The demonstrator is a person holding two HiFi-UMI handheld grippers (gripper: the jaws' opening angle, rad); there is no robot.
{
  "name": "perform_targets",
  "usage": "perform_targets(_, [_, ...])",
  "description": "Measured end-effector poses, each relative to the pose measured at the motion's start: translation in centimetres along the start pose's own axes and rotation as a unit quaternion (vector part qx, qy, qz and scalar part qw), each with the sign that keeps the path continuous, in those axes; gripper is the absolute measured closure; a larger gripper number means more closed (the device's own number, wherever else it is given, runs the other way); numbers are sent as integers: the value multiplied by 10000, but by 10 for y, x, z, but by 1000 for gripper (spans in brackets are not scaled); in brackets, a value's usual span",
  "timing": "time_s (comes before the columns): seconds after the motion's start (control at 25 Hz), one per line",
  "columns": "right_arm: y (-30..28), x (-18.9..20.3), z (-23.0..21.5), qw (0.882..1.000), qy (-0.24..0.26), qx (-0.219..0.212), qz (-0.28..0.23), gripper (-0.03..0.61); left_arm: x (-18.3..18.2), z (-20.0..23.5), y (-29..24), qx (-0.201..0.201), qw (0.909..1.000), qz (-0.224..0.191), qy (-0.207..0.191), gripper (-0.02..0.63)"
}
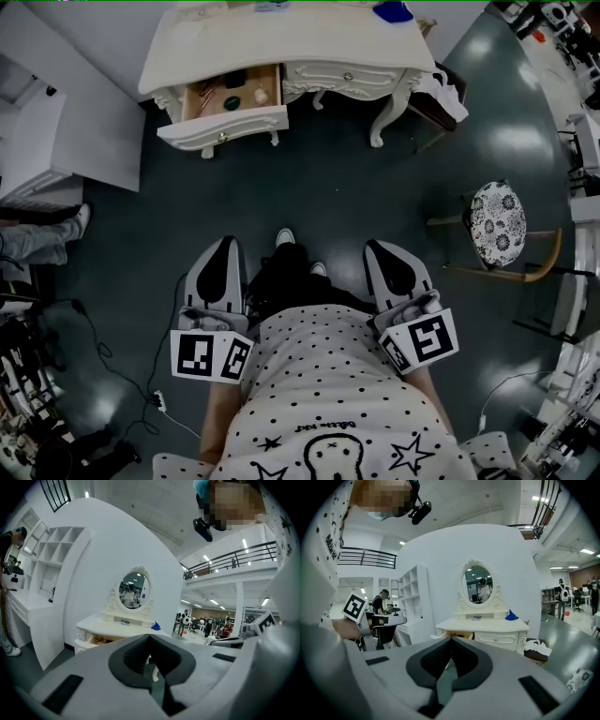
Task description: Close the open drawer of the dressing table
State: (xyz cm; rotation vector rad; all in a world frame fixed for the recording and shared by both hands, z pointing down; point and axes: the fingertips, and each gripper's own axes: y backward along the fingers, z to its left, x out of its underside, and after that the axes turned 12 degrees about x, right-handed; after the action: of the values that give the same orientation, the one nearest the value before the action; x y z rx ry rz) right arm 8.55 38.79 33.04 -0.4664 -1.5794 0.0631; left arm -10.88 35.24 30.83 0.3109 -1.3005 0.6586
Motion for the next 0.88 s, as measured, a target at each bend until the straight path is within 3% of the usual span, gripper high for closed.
perform_targets(0.52, [-94,-50,10,9993,8,380,42,569,-51,101,-56,141,9999,-39,-66,601])
perform_targets(0.88, [-135,-53,30,9987,-154,482,117,569,-53,144,-65,166,9998,107,-23,603])
